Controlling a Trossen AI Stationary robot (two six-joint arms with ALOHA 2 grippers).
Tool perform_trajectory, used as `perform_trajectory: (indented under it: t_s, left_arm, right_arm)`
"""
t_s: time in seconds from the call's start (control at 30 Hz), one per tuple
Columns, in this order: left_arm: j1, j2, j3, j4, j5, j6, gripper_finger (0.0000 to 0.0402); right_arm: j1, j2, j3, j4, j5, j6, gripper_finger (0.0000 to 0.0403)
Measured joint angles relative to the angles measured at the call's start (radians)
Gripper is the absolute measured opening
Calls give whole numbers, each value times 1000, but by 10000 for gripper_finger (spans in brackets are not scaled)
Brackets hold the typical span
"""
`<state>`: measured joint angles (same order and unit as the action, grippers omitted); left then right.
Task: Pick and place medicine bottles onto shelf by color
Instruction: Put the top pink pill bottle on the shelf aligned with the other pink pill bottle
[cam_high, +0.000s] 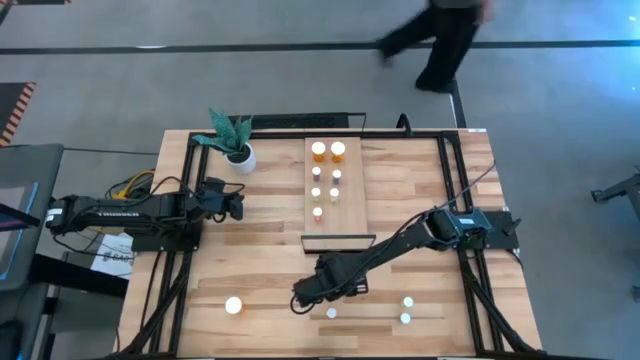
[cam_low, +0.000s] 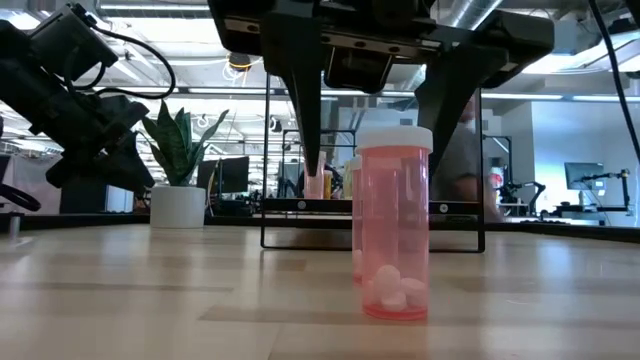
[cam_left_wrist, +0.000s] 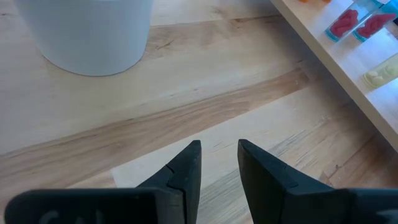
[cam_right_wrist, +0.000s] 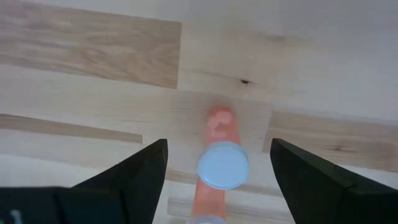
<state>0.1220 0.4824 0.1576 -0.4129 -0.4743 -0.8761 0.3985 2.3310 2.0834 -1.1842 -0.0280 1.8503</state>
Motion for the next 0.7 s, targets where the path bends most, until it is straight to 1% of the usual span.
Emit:
perform_trajectory:
  t_s: [0.13, 0.27, 0.4, 0.6, 0.7]
  left_arm:
    - [0, 0, 0, 0, 0, 0, 91]
    - [0, 0, 0, 0, 0, 0, 91]
    - [0, 0, 0, 0, 0, 0, 91]
    - [0, 0, 0, 0, 0, 0, 91]
    - [0, 0, 0, 0, 0, 0, 91]
  right_arm:
    - [0, 0, 0, 4, 0, -1, 288]
    - [0, 0, 0, 3, 0, -1, 256]
    - [0, 0, 0, 4, 0, -4, 213]
    - [0, 0, 0, 9, 1, -4, 132]
    - [0, -2, 0, 13, 1, -4, 106]
